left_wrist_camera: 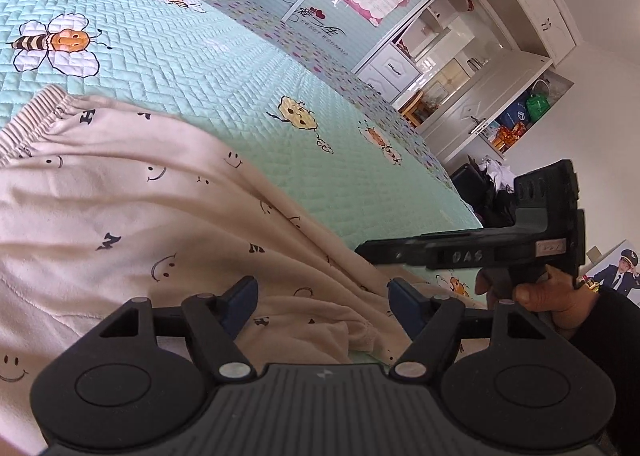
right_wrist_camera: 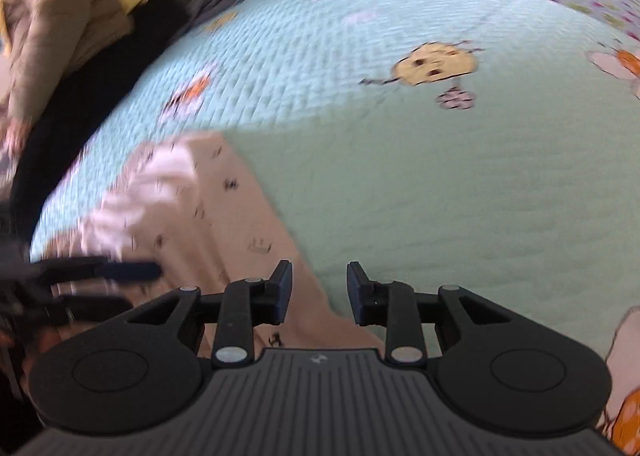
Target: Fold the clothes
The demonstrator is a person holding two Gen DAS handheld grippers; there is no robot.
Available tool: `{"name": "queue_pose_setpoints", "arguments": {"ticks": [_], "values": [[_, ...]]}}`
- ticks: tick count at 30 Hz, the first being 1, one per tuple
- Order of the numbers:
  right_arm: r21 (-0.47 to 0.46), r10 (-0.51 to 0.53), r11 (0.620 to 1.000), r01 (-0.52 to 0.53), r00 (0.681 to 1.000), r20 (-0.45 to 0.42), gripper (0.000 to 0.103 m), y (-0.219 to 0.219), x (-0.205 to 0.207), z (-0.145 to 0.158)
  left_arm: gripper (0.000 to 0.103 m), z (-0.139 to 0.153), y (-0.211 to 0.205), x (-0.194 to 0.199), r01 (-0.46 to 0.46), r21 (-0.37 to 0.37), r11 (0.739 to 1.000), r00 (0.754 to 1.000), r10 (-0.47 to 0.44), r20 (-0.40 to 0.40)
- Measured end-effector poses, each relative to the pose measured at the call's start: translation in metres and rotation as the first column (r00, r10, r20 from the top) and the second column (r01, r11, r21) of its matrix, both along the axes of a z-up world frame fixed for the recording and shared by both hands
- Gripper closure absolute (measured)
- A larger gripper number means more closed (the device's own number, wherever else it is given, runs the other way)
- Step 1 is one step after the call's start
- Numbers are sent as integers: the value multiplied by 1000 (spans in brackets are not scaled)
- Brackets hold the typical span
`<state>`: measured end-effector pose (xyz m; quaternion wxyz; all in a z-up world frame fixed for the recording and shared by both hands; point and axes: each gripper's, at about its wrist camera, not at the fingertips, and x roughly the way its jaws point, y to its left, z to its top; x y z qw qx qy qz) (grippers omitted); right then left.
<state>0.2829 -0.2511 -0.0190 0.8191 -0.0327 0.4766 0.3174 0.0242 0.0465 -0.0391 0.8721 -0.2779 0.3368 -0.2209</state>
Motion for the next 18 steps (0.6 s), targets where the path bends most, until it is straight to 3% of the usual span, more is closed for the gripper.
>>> {"name": "queue_pose_setpoints", "arguments": {"ticks": [7,11,18], "values": [[-26,107,994,-106,993,42,75,1,-8,-5,28,-4,0,2,2,3,1000,1000,-2,1],[-105,187,978,-179,980,70,101,12,-12,-6,27,-5,0,2,1,7,1000,1000,-1,0],[-210,250,952,-225,963,99,102,27,-6,1,26,-3,0,2,4,5,1000,1000,-4,0]]}}
